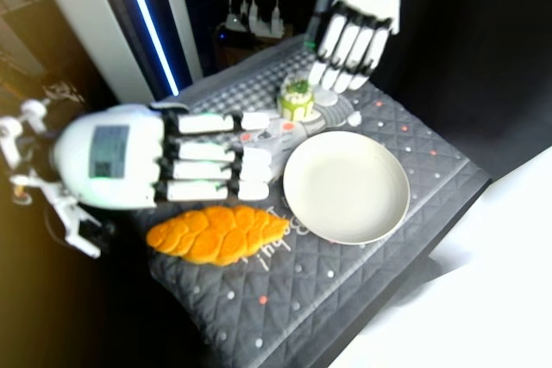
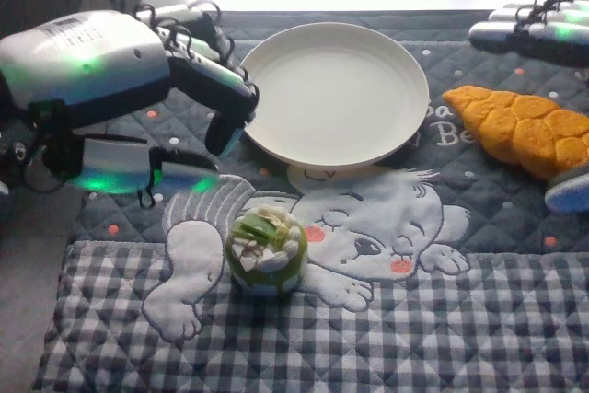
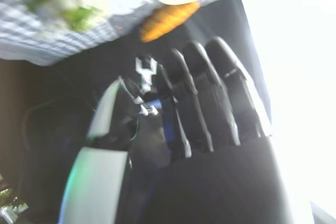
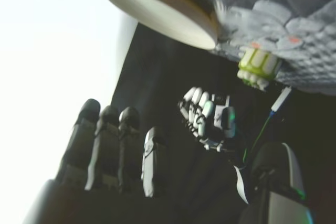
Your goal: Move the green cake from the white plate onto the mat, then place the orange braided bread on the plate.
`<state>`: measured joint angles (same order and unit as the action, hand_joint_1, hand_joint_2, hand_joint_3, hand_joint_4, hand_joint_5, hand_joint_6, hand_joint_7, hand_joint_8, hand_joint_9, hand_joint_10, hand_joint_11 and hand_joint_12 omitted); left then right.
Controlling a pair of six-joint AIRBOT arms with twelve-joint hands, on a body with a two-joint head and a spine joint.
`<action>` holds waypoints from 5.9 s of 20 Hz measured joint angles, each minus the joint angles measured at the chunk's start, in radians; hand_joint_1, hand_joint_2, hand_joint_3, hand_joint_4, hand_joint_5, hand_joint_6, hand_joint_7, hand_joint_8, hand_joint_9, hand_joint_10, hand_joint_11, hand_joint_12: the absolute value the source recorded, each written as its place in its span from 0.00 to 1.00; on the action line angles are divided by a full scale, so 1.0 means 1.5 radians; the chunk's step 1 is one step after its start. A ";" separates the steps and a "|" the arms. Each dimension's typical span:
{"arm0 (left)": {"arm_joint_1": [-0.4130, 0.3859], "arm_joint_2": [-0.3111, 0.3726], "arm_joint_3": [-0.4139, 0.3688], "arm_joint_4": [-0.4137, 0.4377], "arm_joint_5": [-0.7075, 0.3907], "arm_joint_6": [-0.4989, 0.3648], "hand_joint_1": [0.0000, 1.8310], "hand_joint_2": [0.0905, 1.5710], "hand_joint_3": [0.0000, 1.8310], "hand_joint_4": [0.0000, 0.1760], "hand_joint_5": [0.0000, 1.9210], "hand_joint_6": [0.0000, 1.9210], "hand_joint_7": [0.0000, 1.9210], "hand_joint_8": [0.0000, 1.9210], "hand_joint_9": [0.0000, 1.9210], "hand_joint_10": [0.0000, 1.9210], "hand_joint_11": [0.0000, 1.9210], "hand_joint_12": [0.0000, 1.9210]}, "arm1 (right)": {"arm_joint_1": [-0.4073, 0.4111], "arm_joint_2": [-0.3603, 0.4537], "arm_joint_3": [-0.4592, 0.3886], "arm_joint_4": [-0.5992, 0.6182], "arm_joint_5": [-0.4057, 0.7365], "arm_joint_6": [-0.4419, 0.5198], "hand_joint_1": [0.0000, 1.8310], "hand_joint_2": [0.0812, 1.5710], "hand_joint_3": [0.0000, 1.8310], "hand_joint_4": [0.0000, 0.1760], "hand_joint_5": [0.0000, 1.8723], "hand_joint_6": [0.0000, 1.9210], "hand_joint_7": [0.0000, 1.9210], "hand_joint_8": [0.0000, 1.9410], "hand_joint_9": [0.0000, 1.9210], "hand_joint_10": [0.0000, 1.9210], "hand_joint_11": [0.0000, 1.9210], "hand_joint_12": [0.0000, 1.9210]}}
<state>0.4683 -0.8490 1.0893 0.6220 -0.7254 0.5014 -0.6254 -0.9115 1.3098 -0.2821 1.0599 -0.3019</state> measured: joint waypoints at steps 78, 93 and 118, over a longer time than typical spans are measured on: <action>0.071 -0.019 0.009 -0.125 -0.078 0.080 0.27 0.65 0.00 0.00 0.39 0.02 0.41 0.01 0.36 0.11 0.00 0.64 | 0.043 -0.074 0.107 0.008 -0.011 0.098 0.77 0.62 0.00 0.00 0.57 0.36 0.74 0.01 0.65 0.43 0.58 0.52; 0.041 -0.078 0.040 -0.055 -0.079 0.024 0.25 0.73 0.00 0.00 0.29 0.00 0.28 0.00 0.23 0.00 0.00 0.29 | 0.270 -0.215 0.135 -0.123 -0.127 0.009 0.70 0.67 0.00 0.00 0.58 0.29 0.56 0.55 0.56 0.55 0.49 0.75; 0.015 -0.132 0.058 0.041 -0.122 -0.070 0.27 0.73 0.00 0.00 0.43 0.00 0.44 0.01 0.27 0.01 0.00 0.46 | 0.279 -0.292 0.200 -0.102 -0.137 0.010 0.45 0.57 0.00 0.12 0.28 0.00 0.27 0.00 0.26 0.00 0.12 0.31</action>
<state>0.4904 -1.0477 1.1759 0.6834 -0.9085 0.3962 -0.2073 -1.3502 1.6104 -0.4358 0.8551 -0.2874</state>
